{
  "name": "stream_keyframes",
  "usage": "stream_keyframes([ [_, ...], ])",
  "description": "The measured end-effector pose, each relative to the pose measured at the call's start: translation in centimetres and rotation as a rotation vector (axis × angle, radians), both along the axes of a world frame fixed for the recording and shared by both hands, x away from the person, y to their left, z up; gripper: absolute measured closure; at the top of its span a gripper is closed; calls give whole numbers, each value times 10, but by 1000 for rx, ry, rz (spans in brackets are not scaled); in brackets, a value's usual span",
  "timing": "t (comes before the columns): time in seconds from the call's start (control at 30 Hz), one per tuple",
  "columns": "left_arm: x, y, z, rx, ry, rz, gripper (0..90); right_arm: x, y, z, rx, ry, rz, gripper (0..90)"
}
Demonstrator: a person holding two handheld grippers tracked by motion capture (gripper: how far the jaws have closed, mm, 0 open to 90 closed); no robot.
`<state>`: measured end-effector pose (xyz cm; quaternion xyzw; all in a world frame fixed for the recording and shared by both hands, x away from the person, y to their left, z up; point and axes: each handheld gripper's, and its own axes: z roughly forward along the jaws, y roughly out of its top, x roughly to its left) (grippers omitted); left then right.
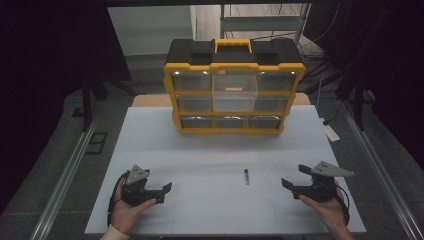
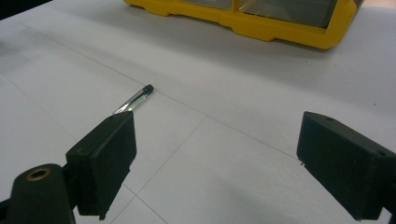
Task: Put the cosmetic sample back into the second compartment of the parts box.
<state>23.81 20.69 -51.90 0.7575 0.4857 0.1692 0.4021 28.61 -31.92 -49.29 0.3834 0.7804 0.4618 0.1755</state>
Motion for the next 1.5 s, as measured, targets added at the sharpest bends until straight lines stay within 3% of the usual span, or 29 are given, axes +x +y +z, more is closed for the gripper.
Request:
stream_keyframes([
  [0.47,1,-4,-1,11,-7,-32,42,1,-4,-7,-20,13,26,143],
  [1.1,3,-3,-3,8,5,-41,42,0,4,-4,-62,14,96,156],
  [1.5,3,-2,-1,-1,3,-47,44,2,13,0,-64,17,124,160],
])
